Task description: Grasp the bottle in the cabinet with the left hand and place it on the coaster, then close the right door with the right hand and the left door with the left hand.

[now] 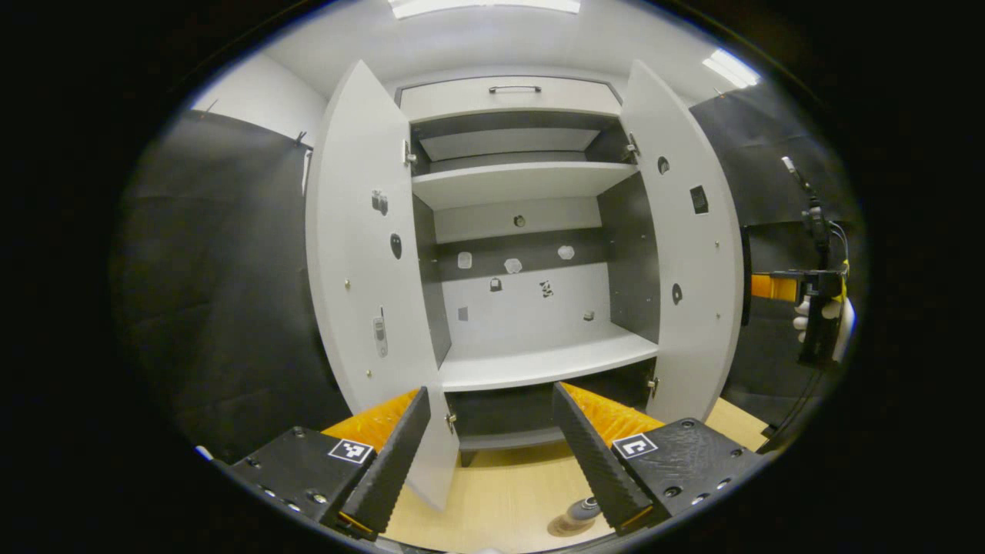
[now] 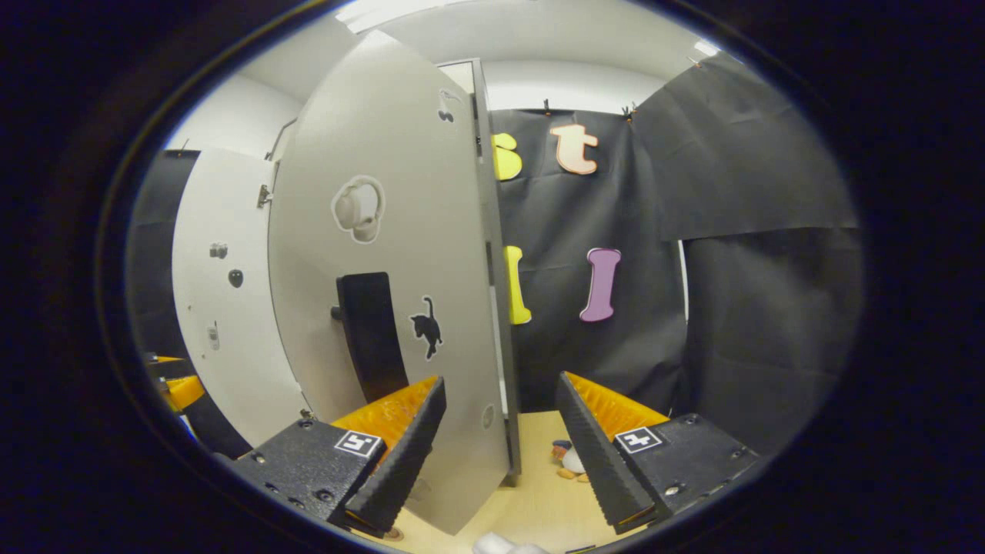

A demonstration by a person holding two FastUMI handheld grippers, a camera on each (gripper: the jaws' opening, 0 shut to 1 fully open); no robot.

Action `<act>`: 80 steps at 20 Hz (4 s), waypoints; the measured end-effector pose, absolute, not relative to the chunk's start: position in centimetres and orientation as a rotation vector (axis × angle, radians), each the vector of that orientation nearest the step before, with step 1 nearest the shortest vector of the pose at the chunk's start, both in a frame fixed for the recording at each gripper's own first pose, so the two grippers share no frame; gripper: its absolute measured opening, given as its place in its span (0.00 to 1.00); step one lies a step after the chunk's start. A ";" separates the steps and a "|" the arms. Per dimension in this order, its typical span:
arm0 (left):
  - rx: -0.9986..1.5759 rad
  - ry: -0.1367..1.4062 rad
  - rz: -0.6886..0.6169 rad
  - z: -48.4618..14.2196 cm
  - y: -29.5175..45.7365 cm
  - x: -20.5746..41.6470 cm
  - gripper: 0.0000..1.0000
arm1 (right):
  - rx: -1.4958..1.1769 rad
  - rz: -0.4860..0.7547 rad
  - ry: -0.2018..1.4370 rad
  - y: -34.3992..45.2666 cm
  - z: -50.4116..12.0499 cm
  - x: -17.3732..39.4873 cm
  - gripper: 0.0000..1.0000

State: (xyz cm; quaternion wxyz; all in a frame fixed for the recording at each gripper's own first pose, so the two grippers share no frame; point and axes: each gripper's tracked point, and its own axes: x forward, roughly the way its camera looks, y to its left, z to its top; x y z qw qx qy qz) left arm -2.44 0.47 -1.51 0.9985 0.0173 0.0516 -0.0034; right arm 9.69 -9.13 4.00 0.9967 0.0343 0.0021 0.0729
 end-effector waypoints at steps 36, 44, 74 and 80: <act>0.058 0.075 0.351 -2.4 26.2 -2.8 0.97 | 0.042 0.235 0.023 4.8 -0.1 1.2 0.96; 0.052 0.053 0.312 -1.3 27.7 1.1 0.97 | 0.011 0.223 0.091 5.2 -3.1 -0.8 0.98; -0.032 0.044 0.239 -0.4 13.1 5.6 0.89 | 0.015 0.242 0.116 -5.4 -3.0 -1.7 0.98; -0.018 0.055 0.166 -0.2 8.2 7.2 0.99 | 0.027 0.222 0.129 -8.2 -2.6 -0.9 0.98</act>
